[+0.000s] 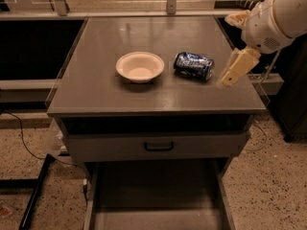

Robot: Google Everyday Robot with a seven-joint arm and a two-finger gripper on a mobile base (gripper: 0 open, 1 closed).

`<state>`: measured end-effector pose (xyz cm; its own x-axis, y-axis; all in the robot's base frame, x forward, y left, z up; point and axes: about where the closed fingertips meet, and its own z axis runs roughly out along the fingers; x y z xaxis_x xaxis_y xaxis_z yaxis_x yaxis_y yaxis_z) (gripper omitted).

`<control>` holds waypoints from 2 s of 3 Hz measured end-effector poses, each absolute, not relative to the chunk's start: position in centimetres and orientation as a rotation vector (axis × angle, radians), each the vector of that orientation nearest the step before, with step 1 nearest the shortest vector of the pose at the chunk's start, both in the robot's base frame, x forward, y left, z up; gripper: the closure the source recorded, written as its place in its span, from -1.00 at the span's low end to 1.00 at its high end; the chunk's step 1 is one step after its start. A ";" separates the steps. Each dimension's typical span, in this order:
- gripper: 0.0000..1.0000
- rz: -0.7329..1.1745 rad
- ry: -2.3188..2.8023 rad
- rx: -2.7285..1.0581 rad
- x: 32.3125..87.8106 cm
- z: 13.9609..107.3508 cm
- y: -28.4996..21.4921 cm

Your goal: Place pepsi can into middle drawer

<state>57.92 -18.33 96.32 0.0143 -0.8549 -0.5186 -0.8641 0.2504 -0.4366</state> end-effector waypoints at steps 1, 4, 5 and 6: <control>-1.00 0.049 1.804 -1.567 60.2 94.9 -17.5; -1.00 0.232 1.921 -1.560 66.1 88.7 -14.6; -1.00 0.275 1.938 -1.559 67.2 87.5 -13.7; -1.00 0.303 1.967 -1.549 67.9 86.2 -13.6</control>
Offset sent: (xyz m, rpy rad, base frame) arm 0.0828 0.0271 -0.0725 0.0382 0.1618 -0.0378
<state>67.86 -13.64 86.18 -0.1302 -0.7992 -0.5868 -0.9388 0.2897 -0.1864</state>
